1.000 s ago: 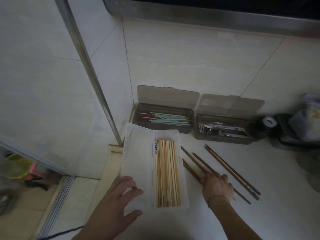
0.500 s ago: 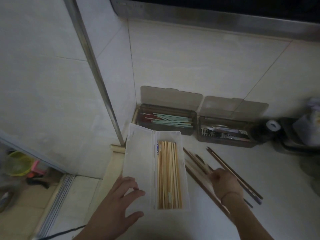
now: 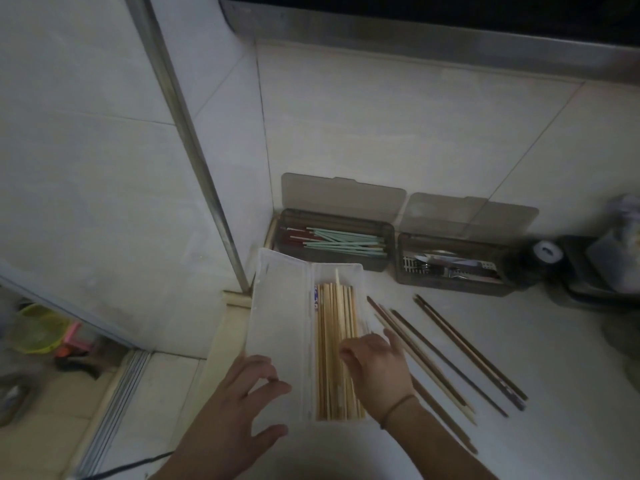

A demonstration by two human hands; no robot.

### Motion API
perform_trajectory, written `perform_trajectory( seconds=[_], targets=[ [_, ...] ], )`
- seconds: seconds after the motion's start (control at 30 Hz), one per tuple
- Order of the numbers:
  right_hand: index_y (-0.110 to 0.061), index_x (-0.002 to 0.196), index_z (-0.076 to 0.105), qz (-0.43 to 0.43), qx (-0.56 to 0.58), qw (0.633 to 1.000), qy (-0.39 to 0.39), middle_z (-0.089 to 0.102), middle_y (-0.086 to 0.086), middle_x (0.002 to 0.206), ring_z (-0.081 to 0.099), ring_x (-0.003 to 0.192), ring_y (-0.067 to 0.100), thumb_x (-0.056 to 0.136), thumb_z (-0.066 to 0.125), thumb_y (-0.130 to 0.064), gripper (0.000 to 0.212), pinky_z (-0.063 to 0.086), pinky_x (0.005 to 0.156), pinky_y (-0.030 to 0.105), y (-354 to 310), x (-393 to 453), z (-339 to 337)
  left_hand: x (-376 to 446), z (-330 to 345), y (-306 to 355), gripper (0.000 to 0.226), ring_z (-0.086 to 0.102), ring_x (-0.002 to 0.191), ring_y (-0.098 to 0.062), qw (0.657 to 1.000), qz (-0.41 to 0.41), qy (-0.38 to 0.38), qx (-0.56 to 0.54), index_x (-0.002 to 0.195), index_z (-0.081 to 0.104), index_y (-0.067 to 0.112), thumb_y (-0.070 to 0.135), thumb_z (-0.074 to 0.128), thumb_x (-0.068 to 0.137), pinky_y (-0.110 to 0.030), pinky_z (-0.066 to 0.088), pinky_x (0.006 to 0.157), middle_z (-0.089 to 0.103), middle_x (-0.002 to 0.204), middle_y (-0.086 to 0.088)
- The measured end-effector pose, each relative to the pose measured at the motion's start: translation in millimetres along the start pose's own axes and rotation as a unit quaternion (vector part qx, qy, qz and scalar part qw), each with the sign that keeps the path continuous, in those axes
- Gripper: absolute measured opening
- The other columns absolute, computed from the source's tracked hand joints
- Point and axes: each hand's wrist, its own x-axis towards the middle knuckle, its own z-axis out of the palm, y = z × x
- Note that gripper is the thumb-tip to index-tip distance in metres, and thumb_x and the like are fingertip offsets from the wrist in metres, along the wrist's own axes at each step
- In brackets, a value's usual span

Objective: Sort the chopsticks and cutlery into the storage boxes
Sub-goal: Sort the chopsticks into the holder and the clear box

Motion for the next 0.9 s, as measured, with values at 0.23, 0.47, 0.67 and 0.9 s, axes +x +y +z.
perform_trajectory(
  seconds=[0.23, 0.47, 0.67, 0.9],
  targets=[
    [-0.028, 0.082, 0.069, -0.027, -0.006, 1.000, 0.010, 0.064, -0.011, 0.075, 0.060, 0.082, 0.010, 0.084, 0.064, -0.019, 0.010, 0.034, 0.107, 0.043, 6, -2, 10, -3, 4, -3, 0.042, 0.047, 0.118, -0.012, 1.000, -0.005, 0.002, -0.004, 0.105, 0.069, 0.022, 0.049, 0.071, 0.074, -0.032, 0.027, 0.112, 0.049, 0.111, 0.010],
    [-0.022, 0.101, 0.067, 0.197, -0.016, 0.979, 0.057, 0.067, -0.004, 0.095, 0.060, 0.089, 0.017, 0.090, 0.055, -0.025, 0.016, 0.052, 0.076, 0.034, 64, -17, -4, -1, 3, 0, 0.043, 0.047, 0.118, -0.012, 1.000, -0.012, 0.001, -0.004, 0.105, 0.067, 0.023, 0.049, 0.071, 0.072, -0.034, 0.026, 0.113, 0.049, 0.111, 0.011],
    [-0.029, 0.109, 0.066, 0.299, -0.140, 0.941, -0.075, 0.065, -0.005, 0.101, 0.062, 0.090, 0.016, 0.096, 0.046, -0.035, 0.025, 0.049, 0.071, 0.025, 94, -41, 1, -1, 3, -2, 0.043, 0.046, 0.118, -0.010, 1.000, -0.002, 0.003, 0.001, 0.104, 0.069, 0.022, 0.051, 0.070, 0.073, -0.026, 0.021, 0.115, 0.050, 0.110, 0.009],
    [-0.028, 0.108, 0.060, 0.344, -0.147, 0.921, -0.110, 0.058, -0.005, 0.106, 0.054, 0.098, 0.015, 0.096, 0.044, -0.035, 0.021, 0.038, 0.064, 0.024, 98, -41, 0, -2, 3, -3, 0.042, 0.047, 0.117, -0.011, 1.000, -0.005, -0.006, -0.001, 0.108, 0.065, 0.025, 0.050, 0.069, 0.074, -0.027, 0.021, 0.115, 0.049, 0.111, 0.010]
  ],
)
